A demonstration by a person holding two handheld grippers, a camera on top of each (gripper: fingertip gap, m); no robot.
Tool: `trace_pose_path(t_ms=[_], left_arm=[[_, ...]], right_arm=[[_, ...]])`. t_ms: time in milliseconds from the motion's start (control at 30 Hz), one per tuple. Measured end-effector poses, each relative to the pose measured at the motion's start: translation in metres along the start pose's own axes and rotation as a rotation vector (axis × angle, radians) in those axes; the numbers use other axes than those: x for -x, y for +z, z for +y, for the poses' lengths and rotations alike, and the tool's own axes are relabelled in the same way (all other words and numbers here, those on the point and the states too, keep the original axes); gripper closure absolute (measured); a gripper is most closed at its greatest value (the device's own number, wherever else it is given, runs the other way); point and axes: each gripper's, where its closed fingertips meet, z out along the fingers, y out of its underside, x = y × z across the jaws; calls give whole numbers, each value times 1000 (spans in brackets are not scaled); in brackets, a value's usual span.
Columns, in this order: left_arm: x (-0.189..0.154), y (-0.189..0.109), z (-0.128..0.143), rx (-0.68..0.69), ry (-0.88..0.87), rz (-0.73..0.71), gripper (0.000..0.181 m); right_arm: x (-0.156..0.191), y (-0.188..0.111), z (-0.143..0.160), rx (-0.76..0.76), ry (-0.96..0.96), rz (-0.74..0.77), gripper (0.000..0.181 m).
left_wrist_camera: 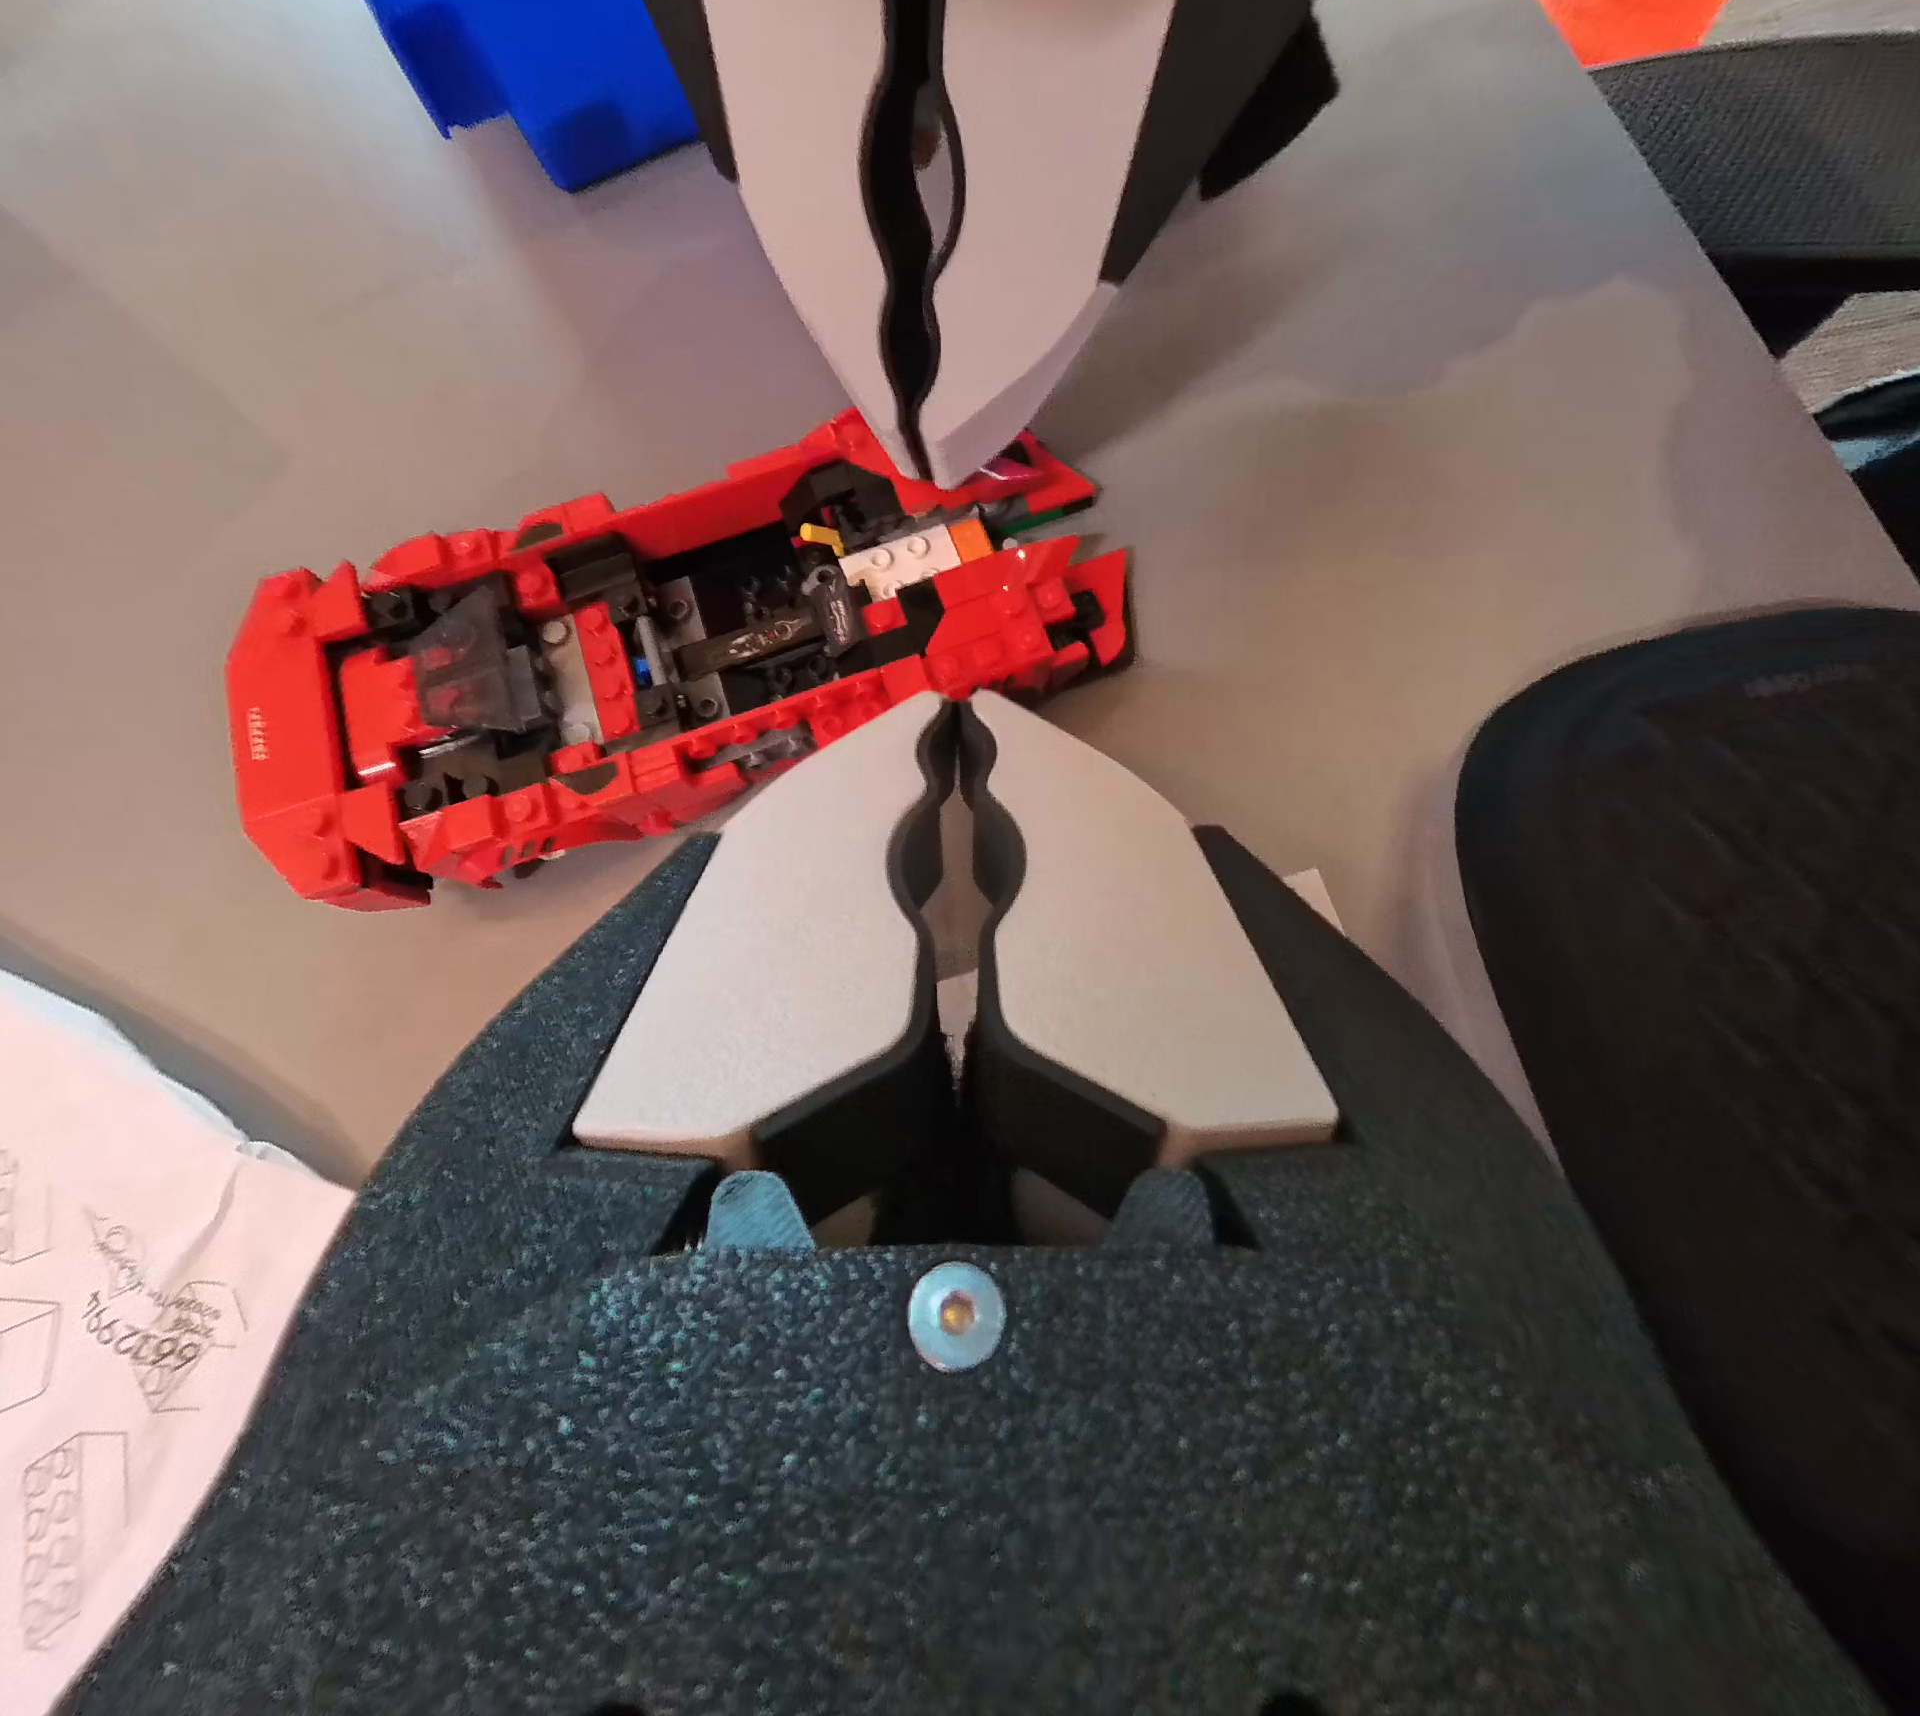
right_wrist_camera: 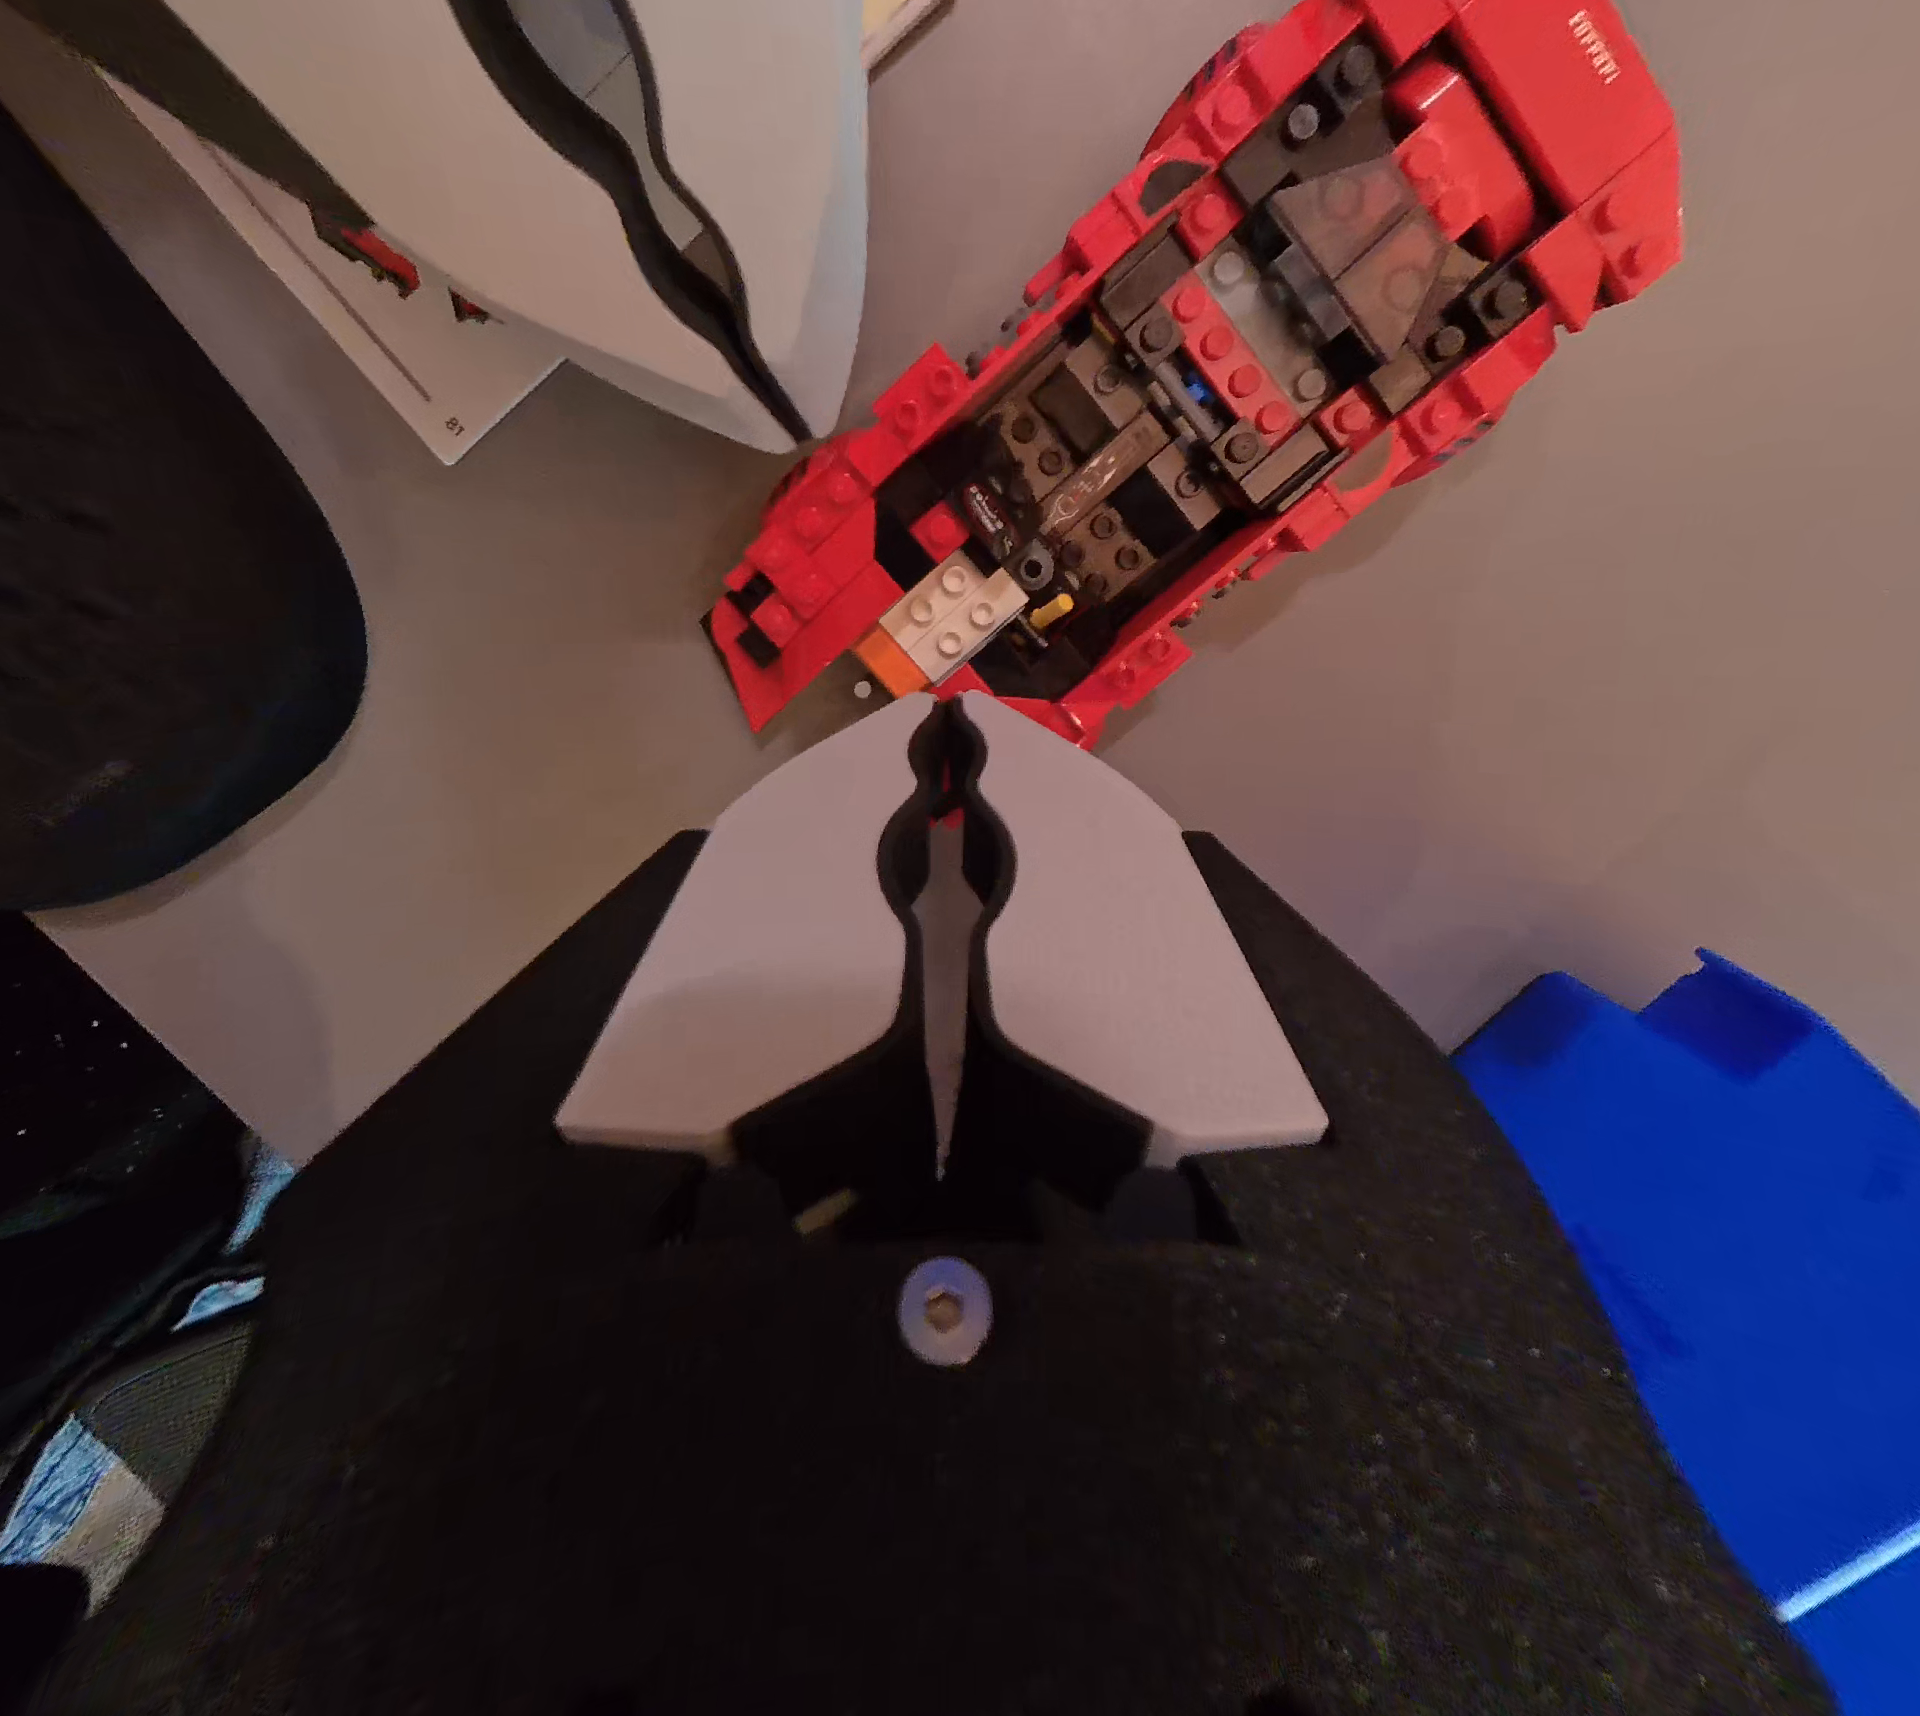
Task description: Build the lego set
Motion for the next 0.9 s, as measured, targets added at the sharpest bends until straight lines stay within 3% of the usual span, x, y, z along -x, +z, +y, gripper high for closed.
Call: trace_pose_path(t_ms=[167, 900], left_arm=[[4, 1, -15, -51, 13, -37, 181], [2, 15, -8, -50, -24, 0, 181]], right_arm=[[1, 1, -1, -2, 2, 6, 181], [1, 2, -2, 21, 51, 35, 181]])
